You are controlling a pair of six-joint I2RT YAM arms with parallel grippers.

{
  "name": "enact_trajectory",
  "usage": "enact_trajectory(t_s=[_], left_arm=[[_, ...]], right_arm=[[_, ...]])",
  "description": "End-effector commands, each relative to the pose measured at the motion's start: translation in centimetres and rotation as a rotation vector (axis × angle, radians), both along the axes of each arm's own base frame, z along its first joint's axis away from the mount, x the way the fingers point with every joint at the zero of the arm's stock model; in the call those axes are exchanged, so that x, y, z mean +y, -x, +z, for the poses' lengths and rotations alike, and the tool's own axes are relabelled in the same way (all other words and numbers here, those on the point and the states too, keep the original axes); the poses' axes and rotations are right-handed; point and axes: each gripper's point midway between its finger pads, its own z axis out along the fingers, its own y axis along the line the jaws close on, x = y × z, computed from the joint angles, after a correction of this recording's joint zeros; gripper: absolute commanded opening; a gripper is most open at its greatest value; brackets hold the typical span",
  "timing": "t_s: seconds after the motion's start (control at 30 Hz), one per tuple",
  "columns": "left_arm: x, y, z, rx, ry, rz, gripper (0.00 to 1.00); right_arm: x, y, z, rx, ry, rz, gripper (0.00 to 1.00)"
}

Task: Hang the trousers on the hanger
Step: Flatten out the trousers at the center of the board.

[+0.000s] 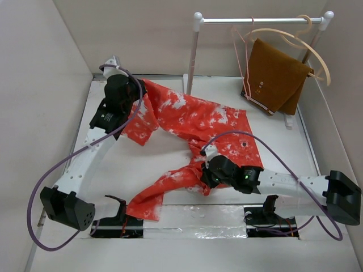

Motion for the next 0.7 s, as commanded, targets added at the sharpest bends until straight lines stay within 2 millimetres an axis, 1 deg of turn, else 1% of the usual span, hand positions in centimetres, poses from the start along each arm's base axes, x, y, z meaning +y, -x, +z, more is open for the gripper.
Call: enact_trajectory(t_s=[0.0, 0.03, 0.1, 0.17, 0.2, 0.23, 0.27, 0.3, 0.33, 0.37, 0.4, 0.43, 0.47, 0.5, 0.53, 0.57, 0.6, 0.63, 0.67], left_arm=[[4.3, -0.1, -0.1, 0.093, -0.217, 0.162, 0.0], [4.5, -0.2, 1.8, 0.069, -0.228, 0.171, 0.0], [4.8, -0.3, 2.7, 0.087, -0.279, 0.165, 0.0], [4.6, -0.4, 2.8, 0.095, -0.32, 0.136, 0.0], [4.4, -1.0, 1.8, 0.12, -0.378, 0.114, 0.04], [4.9, -1.6, 1.2, 0.14, -0.401, 0.124, 0.09], [4.7, -2.2, 0.1, 0.165, -0.423, 0.117, 0.18], [4.7, -3.9, -2.6, 0.226, -0.447, 0.107, 0.2], [4.9, -4.9, -3.9, 0.255, -0.456, 0.108, 0.23], [5.6, -5.9, -5.3, 0.286, -0.461, 0.125, 0.24], [6.0, -7.8, -8.5, 0.348, -0.483, 0.134, 0.27], [6.4, -8.9, -9.3, 0.371, -0.48, 0.155, 0.28], [7.8, -9.9, -10.2, 0.405, -0.472, 0.191, 0.3], [8.4, -10.5, -13.5, 0.499, -0.495, 0.203, 0.3], [8.8, -11.3, -13.0, 0.493, -0.48, 0.219, 0.33], [8.6, -11.6, -13.2, 0.496, -0.463, 0.22, 0.37], [8.7, -11.8, -12.6, 0.479, -0.437, 0.217, 0.37], [8.4, -11.6, -12.7, 0.465, -0.42, 0.201, 0.4], [7.3, -11.4, -12.3, 0.433, -0.391, 0.18, 0.41]], right_arm=[[2.4, -0.7, 2.9, -0.064, -0.114, 0.028, 0.0], [2.3, -0.6, 2.9, -0.063, -0.116, 0.029, 0.0], [2.3, -0.6, 3.4, -0.068, -0.132, 0.033, 0.0], [2.1, -0.7, 3.6, -0.08, -0.134, 0.027, 0.0], [2.0, -0.7, 3.9, -0.089, -0.143, 0.022, 0.0], [1.9, -1.0, 4.0, -0.098, -0.144, 0.009, 0.0], [1.8, -1.2, 4.3, -0.11, -0.145, -0.001, 0.0], [1.8, -1.3, 4.4, -0.111, -0.147, -0.001, 0.0], [1.9, -1.3, 4.6, -0.113, -0.15, -0.001, 0.0], [2.1, -1.1, 4.6, -0.106, -0.152, 0.009, 0.0], [2.5, -1.1, 4.9, -0.103, -0.162, 0.017, 0.05], [2.8, -1.0, 4.8, -0.094, -0.163, 0.029, 0.08], [2.9, -0.9, 4.9, -0.093, -0.164, 0.035, 0.13], [3.1, -0.8, 5.0, -0.089, -0.168, 0.048, 0.3], [3.2, -0.8, 5.4, -0.092, -0.17, 0.053, 0.39], [3.1, -0.9, 5.6, -0.101, -0.167, 0.051, 0.49], [2.7, -1.6, 6.0, -0.129, -0.157, 0.014, 0.68], [2.0, -2.8, 6.6, -0.148, -0.153, -0.032, 0.75], [1.4, -3.8, 7.5, -0.174, -0.162, -0.062, 0.8]])
